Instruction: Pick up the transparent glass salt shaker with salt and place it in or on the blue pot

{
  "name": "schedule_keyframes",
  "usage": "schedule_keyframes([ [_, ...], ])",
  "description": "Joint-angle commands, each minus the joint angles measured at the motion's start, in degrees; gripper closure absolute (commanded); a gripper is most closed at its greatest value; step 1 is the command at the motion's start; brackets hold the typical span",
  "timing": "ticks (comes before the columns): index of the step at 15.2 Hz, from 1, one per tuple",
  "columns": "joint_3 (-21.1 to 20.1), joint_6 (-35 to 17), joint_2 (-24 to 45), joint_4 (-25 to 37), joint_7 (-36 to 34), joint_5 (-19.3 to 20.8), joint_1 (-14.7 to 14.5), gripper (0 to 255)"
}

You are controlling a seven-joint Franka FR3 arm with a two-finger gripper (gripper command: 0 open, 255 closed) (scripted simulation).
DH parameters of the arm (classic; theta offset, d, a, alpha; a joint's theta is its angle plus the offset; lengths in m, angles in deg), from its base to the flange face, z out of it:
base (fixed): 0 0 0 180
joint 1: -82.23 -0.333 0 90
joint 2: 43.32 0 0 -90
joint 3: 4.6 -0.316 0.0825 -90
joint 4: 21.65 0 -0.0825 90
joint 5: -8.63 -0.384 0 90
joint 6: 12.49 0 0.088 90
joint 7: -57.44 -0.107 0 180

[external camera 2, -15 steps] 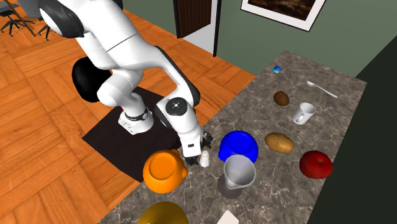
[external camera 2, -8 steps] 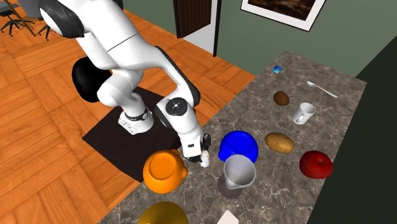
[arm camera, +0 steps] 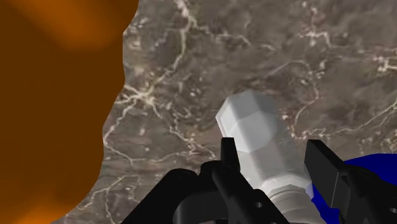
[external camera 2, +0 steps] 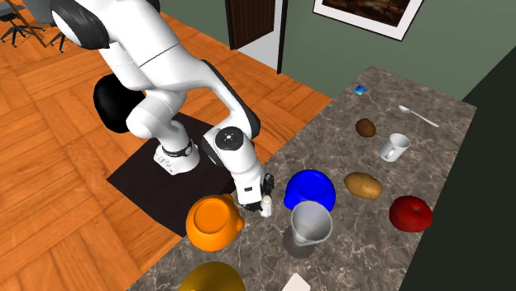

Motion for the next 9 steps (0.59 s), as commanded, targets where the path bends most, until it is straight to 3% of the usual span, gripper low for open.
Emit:
schedule_keyframes([
  [1, -0.25, 0.92, -0.82, 0.08, -0.84, 1.04, 0.43, 255],
  [9, -2.05, 8.39, -7.05, 1.57, -5.38, 6.44, 3.08, 255],
])
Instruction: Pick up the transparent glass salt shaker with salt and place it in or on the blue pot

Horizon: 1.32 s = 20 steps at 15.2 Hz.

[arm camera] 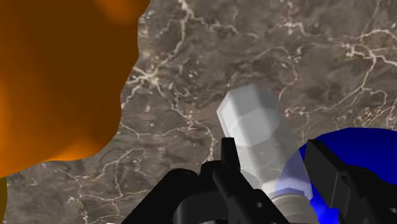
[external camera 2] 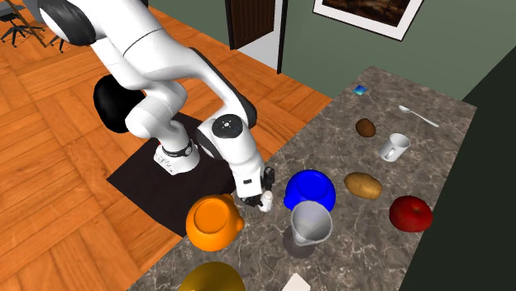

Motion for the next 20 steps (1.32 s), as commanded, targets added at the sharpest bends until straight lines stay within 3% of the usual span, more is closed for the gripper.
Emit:
schedule_keyframes([
  [1, -0.37, 1.86, -1.31, 0.57, -0.77, 0.88, 0.48, 255],
  [20, -2.80, 19.05, -10.98, 8.26, -4.90, 4.66, 2.68, 255],
])
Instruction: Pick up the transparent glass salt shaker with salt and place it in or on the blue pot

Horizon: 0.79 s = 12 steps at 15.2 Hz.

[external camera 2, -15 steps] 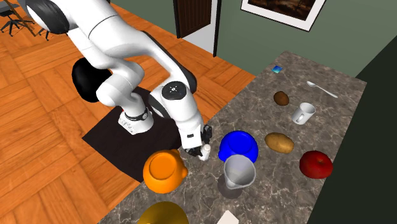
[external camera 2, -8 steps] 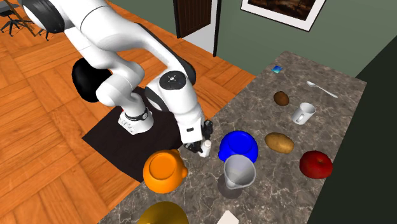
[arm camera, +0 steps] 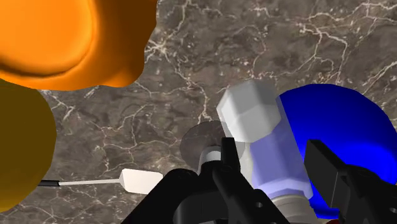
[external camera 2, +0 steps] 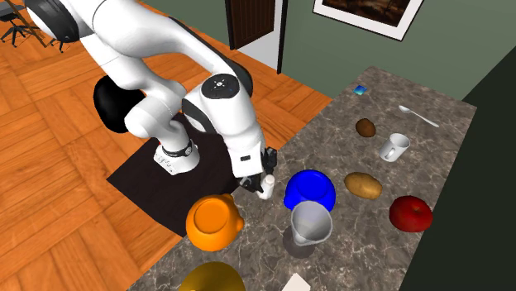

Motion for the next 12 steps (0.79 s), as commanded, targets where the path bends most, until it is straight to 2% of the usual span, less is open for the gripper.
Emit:
schedule_keyframes([
  [1, -0.22, 1.72, -0.61, 1.10, -0.32, 0.15, 0.06, 255],
  [12, -1.01, 10.83, -3.19, 7.67, -1.45, 0.66, 0.30, 255],
])
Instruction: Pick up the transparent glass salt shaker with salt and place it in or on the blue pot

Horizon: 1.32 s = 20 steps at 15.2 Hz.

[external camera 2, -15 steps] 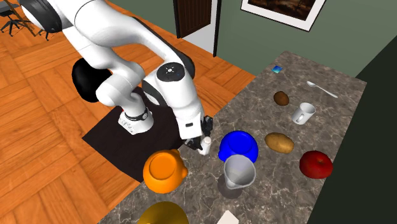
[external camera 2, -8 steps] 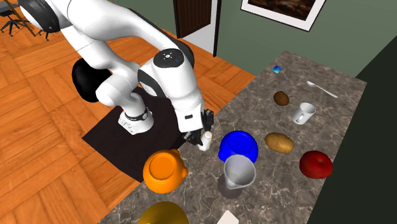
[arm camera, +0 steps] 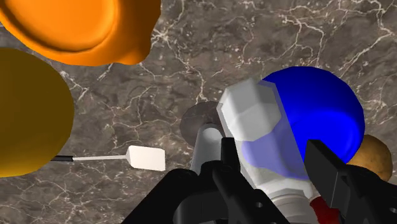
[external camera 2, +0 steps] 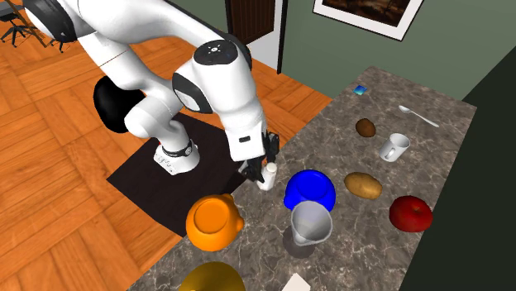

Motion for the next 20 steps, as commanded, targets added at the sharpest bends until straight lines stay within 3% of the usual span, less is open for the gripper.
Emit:
schedule_keyframes([
  [1, -0.14, 1.65, -0.51, 1.12, -0.18, 0.09, 0.05, 255],
  [7, -3.22, 0.82, 7.98, 8.95, -4.48, -1.43, -2.41, 255],
  [14, -6.95, 1.84, 21.22, 23.45, -10.50, -2.07, -5.09, 255],
  [20, -6.93, -2.73, 22.09, 19.75, -10.16, -2.33, -5.13, 255],
])
